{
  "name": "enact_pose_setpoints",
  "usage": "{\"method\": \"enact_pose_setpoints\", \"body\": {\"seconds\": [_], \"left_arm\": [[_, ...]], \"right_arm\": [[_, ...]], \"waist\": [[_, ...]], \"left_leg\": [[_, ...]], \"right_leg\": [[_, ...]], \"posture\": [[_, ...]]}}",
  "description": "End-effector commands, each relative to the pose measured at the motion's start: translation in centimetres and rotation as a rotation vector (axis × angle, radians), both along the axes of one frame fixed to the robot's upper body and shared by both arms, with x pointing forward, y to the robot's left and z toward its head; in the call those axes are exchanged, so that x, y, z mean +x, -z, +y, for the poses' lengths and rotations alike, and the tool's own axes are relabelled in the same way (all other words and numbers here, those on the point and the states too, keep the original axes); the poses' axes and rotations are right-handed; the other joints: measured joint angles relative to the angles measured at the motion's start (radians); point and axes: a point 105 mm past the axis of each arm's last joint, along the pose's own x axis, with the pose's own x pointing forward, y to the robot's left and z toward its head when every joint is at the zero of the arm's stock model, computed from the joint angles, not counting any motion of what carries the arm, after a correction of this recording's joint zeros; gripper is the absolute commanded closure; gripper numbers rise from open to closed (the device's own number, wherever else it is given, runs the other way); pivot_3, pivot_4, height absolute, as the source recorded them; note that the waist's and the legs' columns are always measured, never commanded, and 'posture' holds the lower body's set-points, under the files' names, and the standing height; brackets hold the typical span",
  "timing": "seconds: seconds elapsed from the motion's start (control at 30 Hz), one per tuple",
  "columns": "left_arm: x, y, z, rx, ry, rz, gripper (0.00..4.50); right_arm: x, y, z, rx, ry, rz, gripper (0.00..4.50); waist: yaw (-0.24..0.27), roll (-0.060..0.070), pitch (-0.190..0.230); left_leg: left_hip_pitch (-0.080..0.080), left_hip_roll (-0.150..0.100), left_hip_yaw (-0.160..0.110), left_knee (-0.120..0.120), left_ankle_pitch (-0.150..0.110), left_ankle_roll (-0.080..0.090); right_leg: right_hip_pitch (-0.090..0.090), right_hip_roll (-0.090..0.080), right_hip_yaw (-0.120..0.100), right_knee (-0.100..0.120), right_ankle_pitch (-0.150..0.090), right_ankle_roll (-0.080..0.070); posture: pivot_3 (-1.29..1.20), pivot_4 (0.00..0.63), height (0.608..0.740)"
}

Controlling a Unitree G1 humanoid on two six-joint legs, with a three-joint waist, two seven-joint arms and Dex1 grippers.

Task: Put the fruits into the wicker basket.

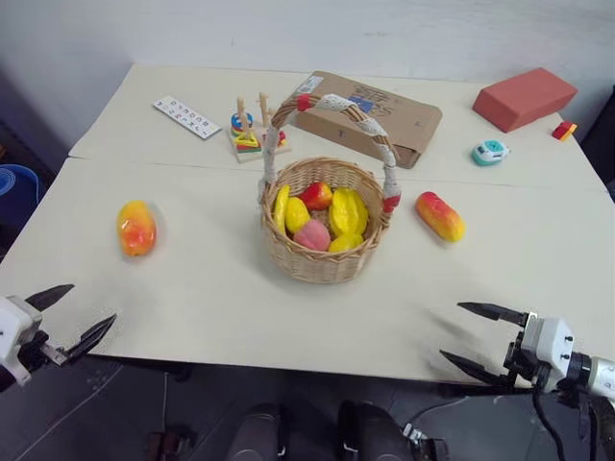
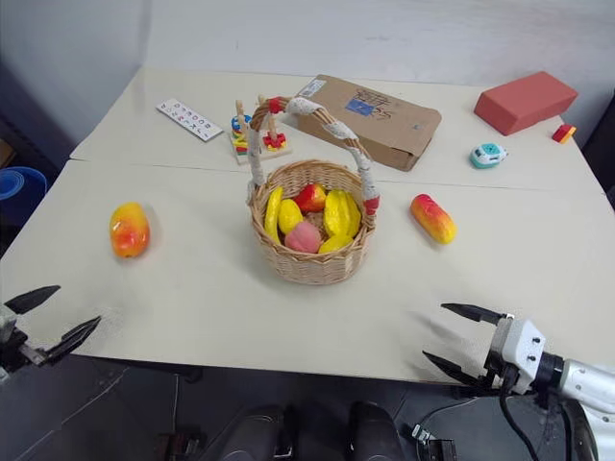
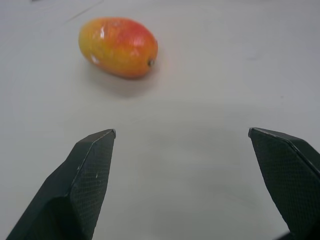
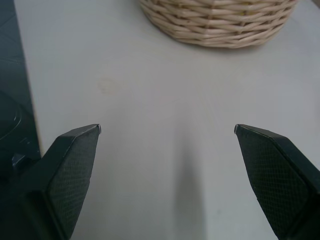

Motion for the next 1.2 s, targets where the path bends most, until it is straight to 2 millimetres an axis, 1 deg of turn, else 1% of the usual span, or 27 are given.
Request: {"method": "enact_pose_setpoints", "body": {"seconds": [0.03, 0.1, 0.17, 0.27, 0.37, 0.47, 0.6, 0.63, 0.67, 0.7, 0.8, 0.87, 0.93, 1.0, 1.07, 1.1, 1.2], "left_arm": [[0.2, -0.3, -1.1, 0.016, 0.065, -0.001, 0.00], [0.1, 0.1, -1.7, -0.001, 0.096, 0.026, 0.00], [-0.3, 0.3, -2.1, -0.056, 0.118, 0.055, 0.00], [-0.9, 0.3, -2.1, -0.099, 0.125, 0.082, 0.00], [-1.2, 0.3, -1.7, -0.112, 0.104, 0.089, 0.00], [-1.4, -0.1, -1.0, -0.127, 0.068, 0.092, 0.00], [-1.4, -1.3, 1.3, -0.240, -0.096, 0.124, 0.00], [-1.3, -2.0, 2.3, -0.306, -0.177, 0.143, 0.00], [-1.3, -2.5, 2.8, -0.356, -0.230, 0.161, 0.00], [-1.4, -3.0, 3.1, -0.407, -0.259, 0.200, 0.00], [-1.1, -3.4, 2.9, -0.427, -0.310, 0.389, 0.00], [0.2, -4.5, 3.3, -0.426, -0.360, 0.408, 0.00], [2.6, -5.8, 4.2, -0.443, -0.429, 0.377, 0.00], [5.1, -6.8, 4.1, -0.502, -0.438, 0.353, 0.00], [7.6, -6.6, 3.4, -0.531, -0.418, 0.373, 0.00], [8.7, -6.2, 3.1, -0.548, -0.410, 0.393, 0.00], [11.6, -4.6, 2.4, -0.568, -0.430, 0.444, 0.00]], "right_arm": [[-0.4, 0.0, 0.2, -0.001, -0.003, -0.024, 0.02], [-0.3, 0.2, 0.2, 0.001, 0.006, -0.028, 0.02], [0.1, -0.1, 0.2, 0.014, 0.020, -0.045, 0.02], [0.6, -0.5, 0.4, 0.030, 0.022, -0.066, 0.02], [1.2, -1.3, 1.0, 0.056, 0.009, -0.094, 0.02], [1.6, -2.4, 2.7, 0.100, -0.049, -0.122, 0.02], [2.2, -5.0, 5.5, 0.194, -0.119, -0.182, 0.02], [2.4, -6.2, 6.5, 0.228, -0.141, -0.216, 0.02], [2.4, -7.2, 7.2, 0.256, -0.161, -0.243, 0.02], [2.3, -8.4, 8.1, 0.293, -0.194, -0.280, 0.02], [2.1, -11.3, 10.5, 0.358, -0.282, -0.349, 0.02], [2.2, -12.7, 11.5, 0.387, -0.317, -0.367, 0.02], [2.5, -14.1, 12.2, 0.434, -0.337, -0.371, 0.02], [2.6, -15.1, 12.9, 0.451, -0.364, -0.382, 0.02], [2.8, -15.3, 13.4, 0.436, -0.389, -0.394, 0.02], [3.1, -15.2, 13.6, 0.431, -0.391, -0.394, 0.02], [3.4, -15.1, 13.8, 0.416, -0.393, -0.404, 0.02]], "waist": [[-0.002, 0.000, 0.000], [-0.010, 0.000, 0.000], [-0.016, 0.000, 0.000], [-0.024, 0.000, 0.000], [-0.025, 0.000, 0.000], [-0.025, 0.000, 0.000], [-0.025, 0.000, 0.000], [-0.025, 0.000, 0.000], [-0.025, 0.000, 0.000], [-0.025, 0.000, 0.000], [-0.025, 0.000, 0.000], [-0.019, 0.000, 0.000], [-0.010, -0.001, 0.000], [-0.003, -0.001, 0.000], [-0.004, -0.002, -0.001], [-0.005, -0.002, -0.001], [-0.004, -0.003, -0.001]], "left_leg": [[0.000, 0.000, 0.000, 0.000, 0.001, 0.001], [0.001, 0.000, 0.002, 0.000, 0.000, 0.002], [0.002, 0.000, 0.003, 0.000, 0.000, 0.002], [0.003, 0.000, 0.004, 0.000, 0.000, 0.002], [0.003, 0.001, 0.004, 0.000, 0.000, 0.002], [0.003, 0.001, 0.005, 0.000, 0.000, 0.002], [0.003, 0.001, 0.005, 0.000, 0.001, 0.002], [0.003, 0.001, 0.005, 0.000, 0.001, 0.002], [0.003, 0.001, 0.005, 0.000, 0.001, 0.002], [0.003, 0.001, 0.005, 0.000, 0.001, 0.002], [0.003, 0.001, 0.005, 0.000, 0.001, 0.001], [0.003, 0.000, 0.004, 0.000, 0.000, 0.000], [0.002, -0.001, 0.003, 0.000, -0.001, -0.003], [0.002, -0.002, 0.003, 0.001, -0.001, -0.003], [0.002, -0.003, 0.003, 0.000, -0.001, -0.003], [0.002, -0.003, 0.003, 0.000, 0.001, 0.001], [0.001, -0.004, 0.008, 0.001, 0.002, 0.003]], "right_leg": [[0.000, 0.000, 0.000, 0.000, 0.000, 0.000], [0.000, 0.000, 0.001, 0.000, 0.000, 0.000], [0.000, 0.000, 0.003, 0.001, 0.000, 0.000], [0.000, 0.000, 0.004, 0.002, 0.000, 0.000], [-0.001, 0.001, 0.005, 0.002, 0.000, 0.000], [-0.001, 0.001, 0.005, 0.003, 0.000, 0.000], [-0.002, 0.001, 0.006, 0.004, 0.000, 0.000], [-0.002, 0.001, 0.006, 0.004, 0.000, 0.000], [-0.002, 0.001, 0.006, 0.004, 0.000, 0.000], [-0.002, 0.001, 0.007, 0.004, 0.000, 0.000], [-0.003, 0.001, 0.007, 0.005, 0.000, 0.000], [-0.003, 0.001, 0.008, 0.006, 0.000, 0.000], [-0.003, 0.001, 0.010, 0.006, 0.000, 0.000], [-0.004, 0.001, 0.011, 0.008, 0.000, 0.000], [-0.004, 0.001, 0.011, 0.012, 0.000, 0.000], [-0.005, 0.002, 0.010, 0.015, 0.000, 0.000], [-0.009, 0.005, 0.009, 0.018, 0.000, 0.000]], "posture": [[0.00, 0.150, 0.740], [0.00, 0.150, 0.740], [0.00, 0.150, 0.740], [0.00, 0.150, 0.740], [0.00, 0.150, 0.740], [0.00, 0.150, 0.740], [0.00, 0.150, 0.740], [0.00, 0.150, 0.740], [0.00, 0.150, 0.740], [0.00, 0.150, 0.740], [0.00, 0.150, 0.740], [0.00, 0.150, 0.740], [0.00, 0.150, 0.740], [0.00, 0.150, 0.740], [0.00, 0.150, 0.740], [0.00, 0.150, 0.740], [0.00, 0.150, 0.740]]}}
